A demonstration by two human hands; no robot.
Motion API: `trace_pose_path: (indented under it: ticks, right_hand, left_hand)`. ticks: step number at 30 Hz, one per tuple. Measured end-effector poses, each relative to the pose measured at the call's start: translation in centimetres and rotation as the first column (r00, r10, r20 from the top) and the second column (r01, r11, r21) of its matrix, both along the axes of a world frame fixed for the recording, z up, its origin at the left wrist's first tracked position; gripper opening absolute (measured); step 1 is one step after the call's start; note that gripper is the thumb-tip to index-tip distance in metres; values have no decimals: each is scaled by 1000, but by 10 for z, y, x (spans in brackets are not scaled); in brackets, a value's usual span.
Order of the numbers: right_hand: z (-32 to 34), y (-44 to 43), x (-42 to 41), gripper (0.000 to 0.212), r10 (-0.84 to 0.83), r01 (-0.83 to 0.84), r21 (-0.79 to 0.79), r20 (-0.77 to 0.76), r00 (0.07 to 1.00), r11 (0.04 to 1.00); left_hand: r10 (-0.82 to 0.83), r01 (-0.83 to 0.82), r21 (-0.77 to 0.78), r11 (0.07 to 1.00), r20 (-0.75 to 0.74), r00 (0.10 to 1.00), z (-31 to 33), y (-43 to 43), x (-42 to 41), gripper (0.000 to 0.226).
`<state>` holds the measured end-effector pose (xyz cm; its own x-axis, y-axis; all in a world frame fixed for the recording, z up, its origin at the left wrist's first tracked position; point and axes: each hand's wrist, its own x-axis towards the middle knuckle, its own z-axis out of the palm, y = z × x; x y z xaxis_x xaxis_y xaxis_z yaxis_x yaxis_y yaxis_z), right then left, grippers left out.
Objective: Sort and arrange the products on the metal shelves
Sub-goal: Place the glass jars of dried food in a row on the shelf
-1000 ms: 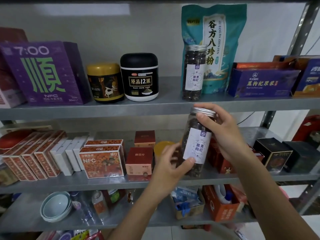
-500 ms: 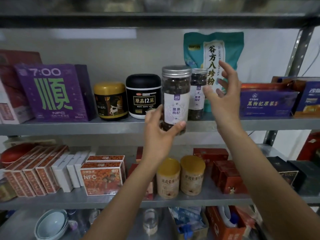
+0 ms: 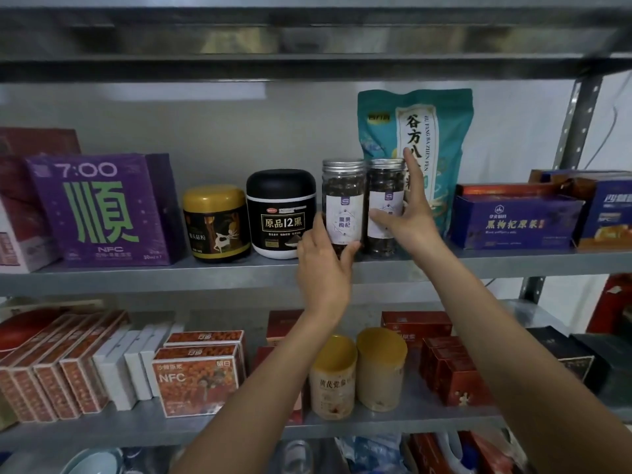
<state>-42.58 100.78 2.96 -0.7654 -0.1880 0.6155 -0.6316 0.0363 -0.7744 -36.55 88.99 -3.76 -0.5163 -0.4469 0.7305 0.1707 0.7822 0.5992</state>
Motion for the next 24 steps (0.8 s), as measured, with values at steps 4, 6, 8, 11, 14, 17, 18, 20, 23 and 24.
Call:
trace_pose_path:
  ticks: [4,6,8,11,14,17,18,20,23,24]
  right_hand:
    - [-3,2,-5,99,21,-21,9,-27,999,1000]
    - [-3,5,-6,98,19,-18,17,-37,999,1000]
    - [-2,7,-3,97,11,-11,13,-44,999,1000]
    - [-5,15,9,96,-48,45,-51,-55,997,998]
    - [-20,34,34,97,-152,139,-118,-115,982,983]
    - [-49,50,61,94,-99,89,-164,-55,994,982]
    - [-60,53,69,93,-72,71,-159,-1,997,985]
    - [-83,51,81,91,-51,64,-116,113,992,991]
    - [-116,45,85,76,-121,117,29,222,968,993]
    - [-125,44,83,66,-143,129,67,267,953,989]
  left_hand:
    - [26,-26,-22,999,9,1000,2,1,-8,74]
    - [45,-42,-53,998,46,998,4,3,-12,75]
    - [44,-38,-78,996,74,996,3,3,-12,74]
    - [33,-34,-198,980,-11,999,-7,5,-4,71]
    - [-101,16,-400,916,-191,976,-23,8,8,67]
    - [-561,559,-70,826,-27,827,-32,15,34,65]
    - [-692,681,179,710,-6,722,-32,19,44,58]
    - [-782,644,551,531,26,623,-41,28,55,52]
    - [-861,394,880,266,33,508,-67,40,62,67]
    - [-865,300,933,200,24,501,-76,43,64,72]
